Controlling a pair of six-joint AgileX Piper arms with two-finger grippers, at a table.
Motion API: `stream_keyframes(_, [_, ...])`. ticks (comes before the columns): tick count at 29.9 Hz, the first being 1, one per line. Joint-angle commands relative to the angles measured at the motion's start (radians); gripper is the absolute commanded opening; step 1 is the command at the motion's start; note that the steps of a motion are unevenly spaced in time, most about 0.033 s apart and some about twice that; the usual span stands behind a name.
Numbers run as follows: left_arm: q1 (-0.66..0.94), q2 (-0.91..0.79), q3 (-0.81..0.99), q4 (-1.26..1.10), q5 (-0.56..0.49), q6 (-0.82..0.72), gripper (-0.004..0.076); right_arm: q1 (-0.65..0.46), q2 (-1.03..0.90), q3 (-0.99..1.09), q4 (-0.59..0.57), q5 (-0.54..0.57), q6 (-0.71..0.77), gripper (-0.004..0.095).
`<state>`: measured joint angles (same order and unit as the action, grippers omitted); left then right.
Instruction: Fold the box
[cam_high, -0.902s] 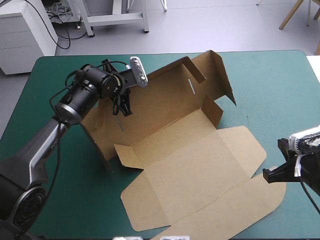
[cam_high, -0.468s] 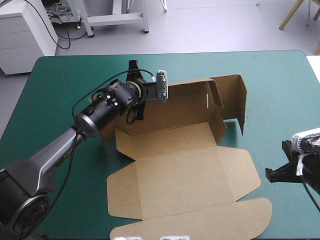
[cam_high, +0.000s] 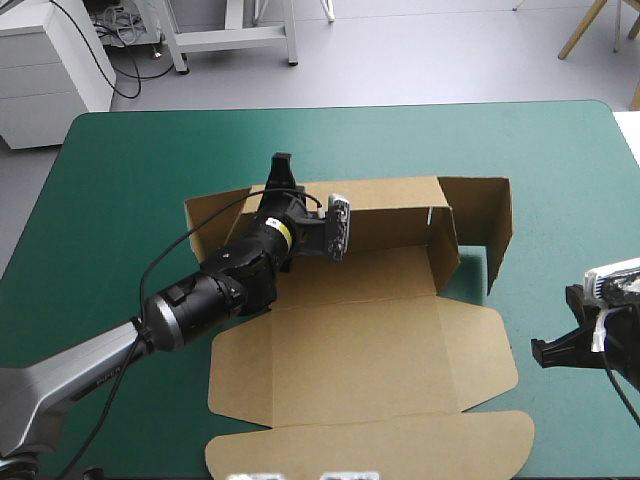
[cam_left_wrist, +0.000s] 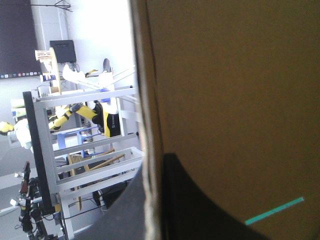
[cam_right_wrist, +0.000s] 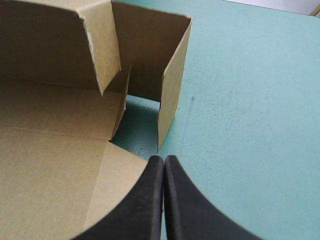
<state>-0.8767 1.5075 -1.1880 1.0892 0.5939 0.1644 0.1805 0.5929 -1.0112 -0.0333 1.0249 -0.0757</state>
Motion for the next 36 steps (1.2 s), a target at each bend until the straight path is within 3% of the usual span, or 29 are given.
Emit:
stream_keyframes(1, [-0.026, -0.048, 0.048, 0.103, -0.028, -0.077, -0.0010, -0.007, 0.002, -0.032, -0.011, -0.062, 0.000, -0.0019])
stream_keyframes(7, [-0.048, -0.046, 0.141, 0.241, -0.042, -0.279, -0.0010, -0.007, 0.002, -0.032, -0.015, -0.057, 0.026, 0.0002])
stream_keyframes(11, [-0.056, -0.046, 0.171, 0.273, -0.054, -0.316, -0.0010, -0.007, 0.002, -0.032, -0.006, -0.059, 0.026, 0.0134])
stream_keyframes(14, [-0.056, -0.046, 0.171, 0.273, -0.054, -0.322, -0.0010, -0.007, 0.002, -0.036, -0.007, -0.075, 0.039, 0.0332])
stream_keyframes(18, [-0.056, -0.044, 0.171, 0.268, -0.069, -0.322, -0.0010, -0.007, 0.012, -0.066, -0.007, -0.076, 0.052, 0.0710])
stream_keyframes(21, [-0.056, -0.044, 0.171, 0.268, -0.090, -0.324, -0.0010, -0.007, 0.048, -0.112, -0.009, -0.076, 0.052, 0.0843])
stream_keyframes(36, [-0.056, -0.044, 0.171, 0.281, -0.105, -0.360, -0.0010, -0.007, 0.528, -0.572, -0.009, -0.078, 0.058, 0.0847])
